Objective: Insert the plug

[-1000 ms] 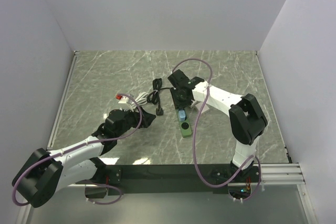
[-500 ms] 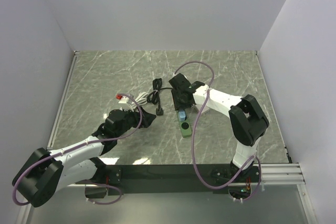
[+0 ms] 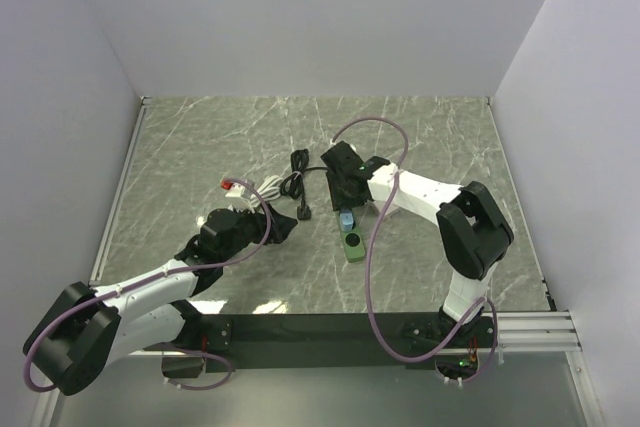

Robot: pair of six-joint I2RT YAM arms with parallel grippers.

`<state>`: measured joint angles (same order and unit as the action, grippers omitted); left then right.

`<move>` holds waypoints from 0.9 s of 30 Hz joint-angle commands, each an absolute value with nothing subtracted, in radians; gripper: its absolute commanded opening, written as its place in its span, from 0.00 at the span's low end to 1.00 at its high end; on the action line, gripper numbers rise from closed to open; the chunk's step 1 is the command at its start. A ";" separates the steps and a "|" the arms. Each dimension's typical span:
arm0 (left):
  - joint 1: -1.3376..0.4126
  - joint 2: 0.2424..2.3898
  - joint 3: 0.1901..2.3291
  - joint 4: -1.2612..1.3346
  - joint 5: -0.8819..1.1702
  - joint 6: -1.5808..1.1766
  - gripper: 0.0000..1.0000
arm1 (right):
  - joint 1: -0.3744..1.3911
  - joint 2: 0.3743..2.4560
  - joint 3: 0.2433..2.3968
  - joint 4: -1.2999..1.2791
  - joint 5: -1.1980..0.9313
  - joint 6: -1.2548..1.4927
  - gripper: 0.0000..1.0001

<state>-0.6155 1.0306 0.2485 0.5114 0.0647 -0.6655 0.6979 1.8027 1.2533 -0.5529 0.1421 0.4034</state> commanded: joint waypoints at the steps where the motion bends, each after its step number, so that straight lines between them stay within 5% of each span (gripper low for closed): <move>1: -0.611 1.031 0.252 0.551 0.084 -0.647 0.76 | 0.707 1.850 1.177 -0.666 0.153 0.408 0.03; 5: -0.612 1.026 0.259 0.532 0.074 -0.646 0.77 | 0.709 1.790 1.186 -0.661 0.147 0.400 0.28; 10: -0.611 1.011 0.264 0.514 0.058 -0.644 0.78 | 0.715 1.746 1.203 -0.644 0.155 0.390 0.42; 11: -0.611 1.011 0.264 0.512 0.055 -0.644 0.78 | 0.713 1.743 1.204 -0.640 0.159 0.385 0.70; 13: -0.611 1.008 0.267 0.506 0.054 -0.644 0.78 | 0.713 1.733 1.209 -0.638 0.166 0.380 0.80; 27: -0.612 0.986 0.285 0.454 0.017 -0.643 0.78 | 0.716 1.419 1.088 -0.508 0.207 0.354 0.84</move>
